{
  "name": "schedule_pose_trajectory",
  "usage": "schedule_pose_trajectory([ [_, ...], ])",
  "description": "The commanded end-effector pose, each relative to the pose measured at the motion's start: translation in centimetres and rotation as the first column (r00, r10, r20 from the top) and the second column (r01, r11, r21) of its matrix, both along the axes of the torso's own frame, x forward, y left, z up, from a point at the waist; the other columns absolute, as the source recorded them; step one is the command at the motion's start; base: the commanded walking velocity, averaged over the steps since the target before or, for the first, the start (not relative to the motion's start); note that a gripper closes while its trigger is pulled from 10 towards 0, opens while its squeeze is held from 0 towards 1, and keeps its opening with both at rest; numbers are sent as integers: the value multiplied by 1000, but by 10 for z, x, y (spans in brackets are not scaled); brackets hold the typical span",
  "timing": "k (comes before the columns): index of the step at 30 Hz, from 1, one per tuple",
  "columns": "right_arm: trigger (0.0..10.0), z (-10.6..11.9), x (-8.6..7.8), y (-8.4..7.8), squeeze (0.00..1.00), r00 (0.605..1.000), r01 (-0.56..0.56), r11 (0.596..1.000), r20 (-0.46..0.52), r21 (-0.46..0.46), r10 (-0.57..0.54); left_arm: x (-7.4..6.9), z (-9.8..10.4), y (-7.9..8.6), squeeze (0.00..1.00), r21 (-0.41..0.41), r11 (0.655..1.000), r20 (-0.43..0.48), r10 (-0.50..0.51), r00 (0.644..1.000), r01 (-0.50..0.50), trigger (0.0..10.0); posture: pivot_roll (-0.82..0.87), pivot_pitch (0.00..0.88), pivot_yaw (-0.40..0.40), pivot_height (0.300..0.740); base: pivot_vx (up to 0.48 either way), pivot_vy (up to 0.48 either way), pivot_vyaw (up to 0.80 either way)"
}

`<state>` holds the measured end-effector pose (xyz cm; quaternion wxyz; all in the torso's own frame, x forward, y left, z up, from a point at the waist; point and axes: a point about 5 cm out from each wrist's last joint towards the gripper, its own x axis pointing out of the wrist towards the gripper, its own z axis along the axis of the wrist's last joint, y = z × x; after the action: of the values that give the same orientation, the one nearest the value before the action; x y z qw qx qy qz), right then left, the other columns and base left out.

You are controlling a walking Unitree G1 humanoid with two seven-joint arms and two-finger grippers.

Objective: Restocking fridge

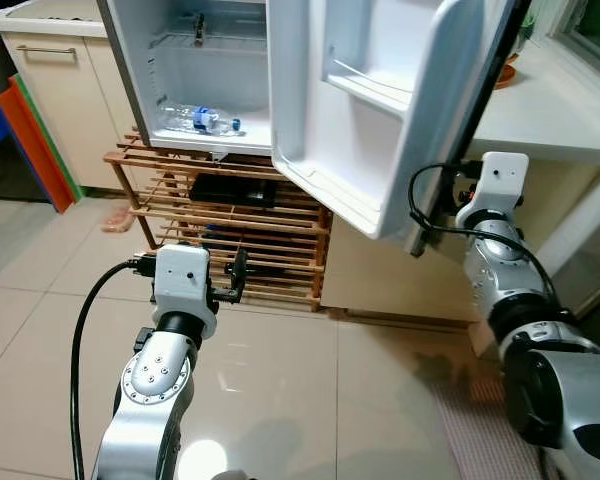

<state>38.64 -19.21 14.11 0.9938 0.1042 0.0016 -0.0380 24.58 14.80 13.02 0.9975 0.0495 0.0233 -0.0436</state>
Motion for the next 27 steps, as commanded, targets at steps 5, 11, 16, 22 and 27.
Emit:
schedule_pose_trajectory([
  [5, 10000, 23, 5, 45, 282, 957, -280, 922, 152, 267, 246, 5, 3, -8, 0, -17, 999, 0, -37, 999, 37, 10000, 100, 24, 4, 740, 0, 0, 0],
  [11, 10000, 35, -6, 67, 278, 887, -456, 836, 236, 307, 397, 9, 2, -10, 0, -22, 999, 1, -46, 999, 46, 10000, 92, 17, -7, 740, 0, 0, 0],
  [16, 10000, 51, -69, 98, 267, 647, -758, 544, 308, 359, 697, 15, 0, -14, 0, -41, 997, -1, -68, 998, 68, 10000, 64, 0, -30, 740, 0, 0, 0],
  [22, 10000, 45, -108, 85, 220, 529, -821, 401, 277, 406, 802, 19, -37, -25, 0, -78, 983, -255, -182, 950, 167, 10000, 30, 0, -46, 740, 0, 0, 0],
  [27, 10000, 40, -107, 62, 212, 618, -760, 519, 188, 390, 763, 22, -72, -18, 0, -45, 988, -423, -155, 893, 150, 10000, -10, 0, -41, 740, 0, 0, 0],
])
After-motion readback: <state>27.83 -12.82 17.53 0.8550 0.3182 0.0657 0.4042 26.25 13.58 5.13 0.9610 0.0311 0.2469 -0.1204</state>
